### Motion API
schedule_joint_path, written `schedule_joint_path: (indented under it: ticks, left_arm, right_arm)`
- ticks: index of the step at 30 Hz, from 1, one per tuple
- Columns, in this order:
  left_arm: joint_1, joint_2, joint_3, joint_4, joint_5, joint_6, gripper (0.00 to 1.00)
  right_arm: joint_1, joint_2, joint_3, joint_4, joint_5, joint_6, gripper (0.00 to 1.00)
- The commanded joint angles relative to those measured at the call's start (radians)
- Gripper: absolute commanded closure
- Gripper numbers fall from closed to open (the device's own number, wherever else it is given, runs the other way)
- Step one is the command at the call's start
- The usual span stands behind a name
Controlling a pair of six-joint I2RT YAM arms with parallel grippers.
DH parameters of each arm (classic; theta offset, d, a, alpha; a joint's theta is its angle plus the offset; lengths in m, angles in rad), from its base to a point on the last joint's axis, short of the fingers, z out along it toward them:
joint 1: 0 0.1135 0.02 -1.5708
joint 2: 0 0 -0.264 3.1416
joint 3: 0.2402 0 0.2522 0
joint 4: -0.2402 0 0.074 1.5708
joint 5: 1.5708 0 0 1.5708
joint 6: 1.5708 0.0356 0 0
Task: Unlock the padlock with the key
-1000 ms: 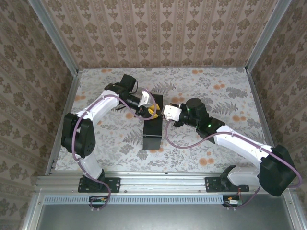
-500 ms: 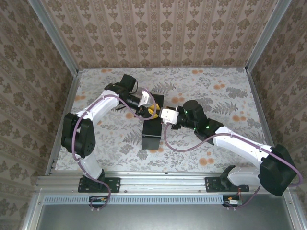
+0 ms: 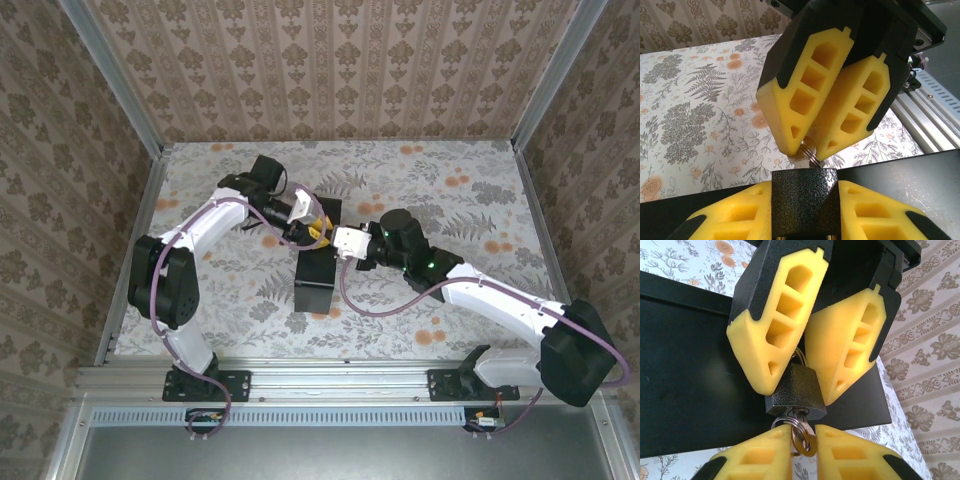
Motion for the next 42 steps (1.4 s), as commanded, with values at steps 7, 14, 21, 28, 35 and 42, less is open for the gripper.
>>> schedule_joint_path:
  ticks: [7, 14, 21, 28, 35, 42]
  left_arm:
    - [-0.008, -0.005, 0.062, -0.03, 0.129, 0.048, 0.92]
    - [-0.007, 0.0, 0.057, -0.017, 0.124, 0.042, 0.92]
    - [-0.003, -0.008, 0.035, 0.08, 0.093, -0.064, 0.65]
    - [0.027, -0.042, -0.002, 0.155, 0.1, -0.154, 0.49]
    - [0.072, -0.111, -0.091, 0.371, 0.044, -0.359, 0.49]
    - [0.117, -0.172, -0.184, 0.545, -0.035, -0.563, 0.49]
  right_arm:
    - [-0.033, 0.028, 0.08, -0.073, -0.117, 0.101, 1.0]
    - [-0.073, 0.07, 0.182, -0.259, -0.345, 0.271, 1.0]
    - [-0.118, 0.104, 0.217, -0.378, -0.436, 0.342, 0.98]
    - [-0.138, 0.103, 0.214, -0.398, -0.388, 0.298, 0.76]
    - [-0.16, 0.071, 0.216, -0.344, -0.379, 0.307, 0.66]
    - [-0.113, 0.114, 0.282, -0.291, -0.374, 0.376, 0.59]
